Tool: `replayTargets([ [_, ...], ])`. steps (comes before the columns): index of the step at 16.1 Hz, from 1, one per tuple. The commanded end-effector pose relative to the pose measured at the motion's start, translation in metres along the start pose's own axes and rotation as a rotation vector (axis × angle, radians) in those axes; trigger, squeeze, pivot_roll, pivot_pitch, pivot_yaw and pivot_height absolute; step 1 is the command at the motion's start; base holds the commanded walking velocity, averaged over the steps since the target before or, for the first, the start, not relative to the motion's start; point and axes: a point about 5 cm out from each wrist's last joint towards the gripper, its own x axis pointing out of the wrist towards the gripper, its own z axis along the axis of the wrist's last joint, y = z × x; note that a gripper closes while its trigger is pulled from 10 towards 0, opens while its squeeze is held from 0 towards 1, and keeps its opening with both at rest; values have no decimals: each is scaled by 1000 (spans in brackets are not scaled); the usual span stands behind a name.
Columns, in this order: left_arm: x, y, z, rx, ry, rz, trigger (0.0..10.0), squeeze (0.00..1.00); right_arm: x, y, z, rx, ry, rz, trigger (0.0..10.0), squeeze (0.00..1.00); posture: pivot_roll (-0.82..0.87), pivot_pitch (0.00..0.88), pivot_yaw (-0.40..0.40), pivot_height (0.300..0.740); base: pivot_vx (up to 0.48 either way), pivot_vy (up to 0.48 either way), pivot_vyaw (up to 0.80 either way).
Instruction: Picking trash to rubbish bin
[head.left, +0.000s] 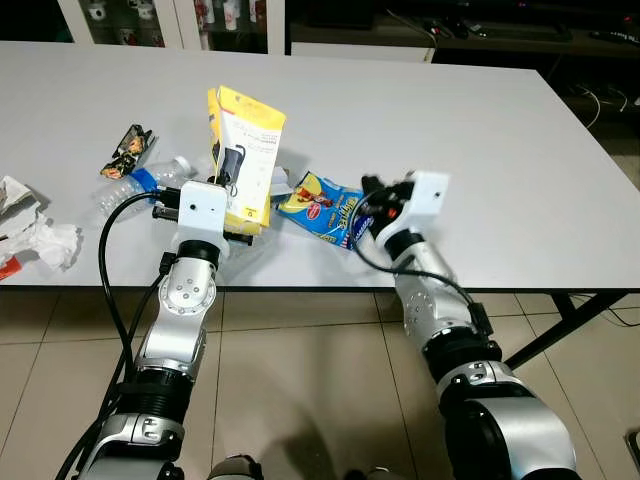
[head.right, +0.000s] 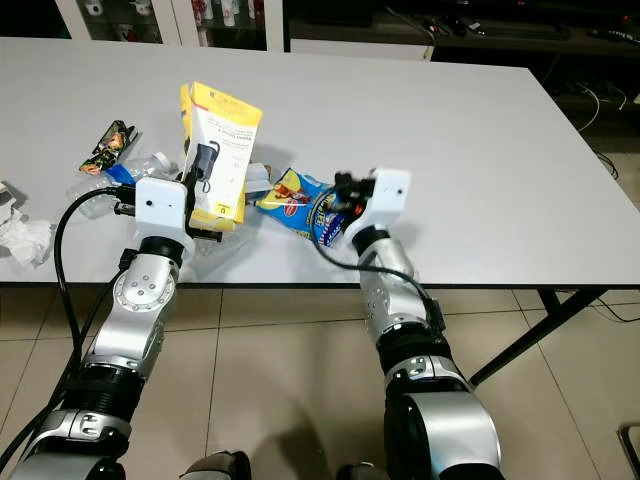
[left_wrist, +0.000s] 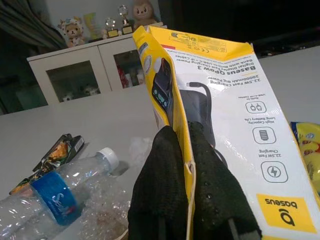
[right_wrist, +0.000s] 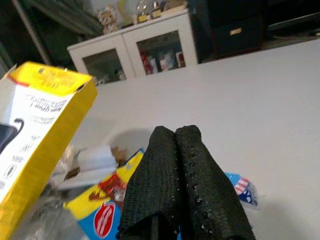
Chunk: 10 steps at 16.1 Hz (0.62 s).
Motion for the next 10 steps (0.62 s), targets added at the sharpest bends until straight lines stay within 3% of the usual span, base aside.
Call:
replayTargets([
  [1,3,-4,6,-13,-30,-4,10000,0,5,-5,21,0,-91,-28,10000,0,37,82,-72,740,0,0,0],
  [3,3,-6,6,-10,-29,-7,10000,0,6,-6,28,-20,-116,-28,10000,0,34,81,-72,740,0,0,0],
  [6,2,-8,6,-8,-29,-15,10000,0,3,-8,23,-22,-88,-31,10000,0,34,84,-73,740,0,0,0],
  [7,2,-8,5,-4,-25,-16,10000,0,2,-7,17,-25,-61,-29,10000,682,34,84,-73,740,0,0,0],
  [8,2,-8,4,-3,-23,-17,10000,0,1,-4,14,-20,-50,-16,10000,1000,35,85,-72,740,0,0,0],
  [10,2,-7,5,-2,-25,-16,10000,0,3,1,13,-9,-38,-1,10000,1000,35,85,-72,740,0,0,0],
])
